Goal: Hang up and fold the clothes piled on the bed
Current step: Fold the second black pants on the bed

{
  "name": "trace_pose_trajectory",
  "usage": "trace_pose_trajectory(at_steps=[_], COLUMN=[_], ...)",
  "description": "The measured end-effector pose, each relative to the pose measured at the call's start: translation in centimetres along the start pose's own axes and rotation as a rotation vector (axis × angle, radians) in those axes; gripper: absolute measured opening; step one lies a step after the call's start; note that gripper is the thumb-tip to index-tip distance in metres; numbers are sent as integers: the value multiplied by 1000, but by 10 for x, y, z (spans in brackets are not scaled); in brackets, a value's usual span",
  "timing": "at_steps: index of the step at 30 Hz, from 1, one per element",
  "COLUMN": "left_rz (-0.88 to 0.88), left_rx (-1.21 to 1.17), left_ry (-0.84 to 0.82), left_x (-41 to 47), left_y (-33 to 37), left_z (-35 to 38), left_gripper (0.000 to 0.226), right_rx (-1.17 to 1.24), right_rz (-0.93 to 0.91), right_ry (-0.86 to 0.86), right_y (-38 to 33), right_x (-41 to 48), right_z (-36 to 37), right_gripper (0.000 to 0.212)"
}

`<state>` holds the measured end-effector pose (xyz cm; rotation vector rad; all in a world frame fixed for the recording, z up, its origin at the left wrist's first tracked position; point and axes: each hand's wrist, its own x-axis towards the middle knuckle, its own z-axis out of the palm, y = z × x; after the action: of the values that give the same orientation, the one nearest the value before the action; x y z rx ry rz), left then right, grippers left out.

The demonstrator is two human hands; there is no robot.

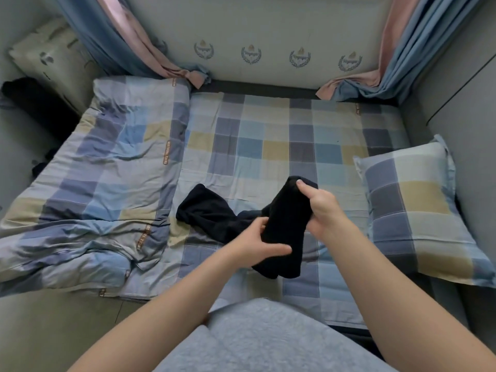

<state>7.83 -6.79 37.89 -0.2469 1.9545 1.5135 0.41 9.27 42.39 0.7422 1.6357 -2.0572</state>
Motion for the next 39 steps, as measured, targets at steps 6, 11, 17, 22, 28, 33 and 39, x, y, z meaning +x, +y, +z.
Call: trace_pose_trajectory(at_steps=[6, 11, 17, 22, 28, 33, 39], left_rz=[-54, 43, 315, 524, 659, 702, 555], left_rx=[275, 349, -27, -147, -234, -193, -100], left_ry=[199, 371, 694, 716, 391, 306, 436], left_x=[6, 14, 11, -8, -36, -45, -36], left_y=[-8, -2, 4, 54, 104, 123, 97], left_z=[6, 3, -30, -56, -77, -80, -81], left_gripper=[98, 40, 23, 22, 20, 24, 17], right_rx=[214, 242, 321, 47, -616, -576, -368], right_rz=[38, 28, -3, -60, -408, -380, -477], right_ry=[-257, -394, -308, -209, -309, -453, -270], right_y=[-23, -19, -21, -7, -1, 7, 2], right_x=[-21, -34, -29, -25, -30, -27, -21], right_z=[-2, -5, -29, -35, -3, 40, 44], right_gripper=[39, 43, 38, 55, 104, 70, 18])
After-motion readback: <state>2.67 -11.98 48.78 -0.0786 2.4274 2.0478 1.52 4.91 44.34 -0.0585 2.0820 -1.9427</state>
